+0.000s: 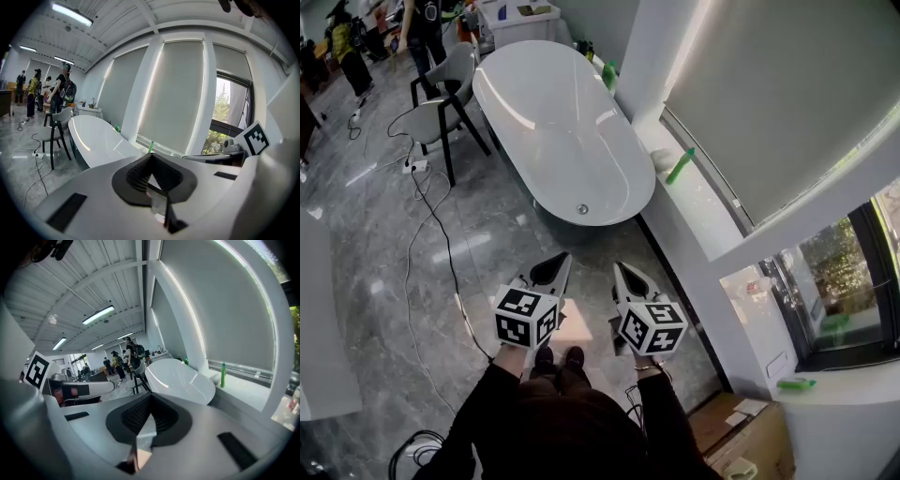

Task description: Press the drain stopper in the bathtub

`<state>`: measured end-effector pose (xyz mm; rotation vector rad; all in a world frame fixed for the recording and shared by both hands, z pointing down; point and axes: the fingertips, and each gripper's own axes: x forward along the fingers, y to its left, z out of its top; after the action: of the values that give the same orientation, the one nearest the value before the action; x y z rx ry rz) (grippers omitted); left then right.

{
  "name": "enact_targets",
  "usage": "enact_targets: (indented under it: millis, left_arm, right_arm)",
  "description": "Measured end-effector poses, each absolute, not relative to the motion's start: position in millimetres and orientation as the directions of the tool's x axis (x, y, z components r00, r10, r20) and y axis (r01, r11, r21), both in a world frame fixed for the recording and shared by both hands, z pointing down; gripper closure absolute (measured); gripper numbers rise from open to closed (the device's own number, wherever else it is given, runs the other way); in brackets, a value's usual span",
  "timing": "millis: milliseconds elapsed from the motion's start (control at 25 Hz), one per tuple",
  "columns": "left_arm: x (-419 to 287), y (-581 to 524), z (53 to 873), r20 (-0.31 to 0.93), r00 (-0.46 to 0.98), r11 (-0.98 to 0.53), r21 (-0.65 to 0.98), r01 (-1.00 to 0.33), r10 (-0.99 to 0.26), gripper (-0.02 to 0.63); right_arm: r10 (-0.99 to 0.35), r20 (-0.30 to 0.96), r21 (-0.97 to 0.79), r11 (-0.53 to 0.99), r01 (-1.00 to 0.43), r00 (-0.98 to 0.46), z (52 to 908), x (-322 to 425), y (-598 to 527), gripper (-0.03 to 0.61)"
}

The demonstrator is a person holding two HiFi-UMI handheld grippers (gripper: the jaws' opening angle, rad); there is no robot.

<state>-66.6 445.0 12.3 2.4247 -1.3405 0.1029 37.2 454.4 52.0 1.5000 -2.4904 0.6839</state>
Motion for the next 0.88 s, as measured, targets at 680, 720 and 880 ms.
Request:
enact_targets:
  millis: [680,720,880]
  left_arm:
    - [-60.5,422.5,19.9,0.272,0.509,-0.44,0.277,-0.854,-0.817,0.606]
    - [-59.0,420.2,18.8,0.271,0.505,-0.437,0.275,-0.856,-0.819,0.606]
    - [-53.2,411.4,9.6,0.254,0.491,-0.429,0.262,-0.864,-0.833,0.606]
  right_arm:
    - [-0.792,0.367,-0.334,0.376,-0.864,-0.487,51.8,74.7,438.8,0.577]
    - [-0.793,0.367,-0.336,0.375,-0.864,-0.486,50.9,78.2,437.3,0.577]
    - [-0.799,0.361,-0.333,0.371,-0.867,-0.481,45.6,92.0,432.4,0.577]
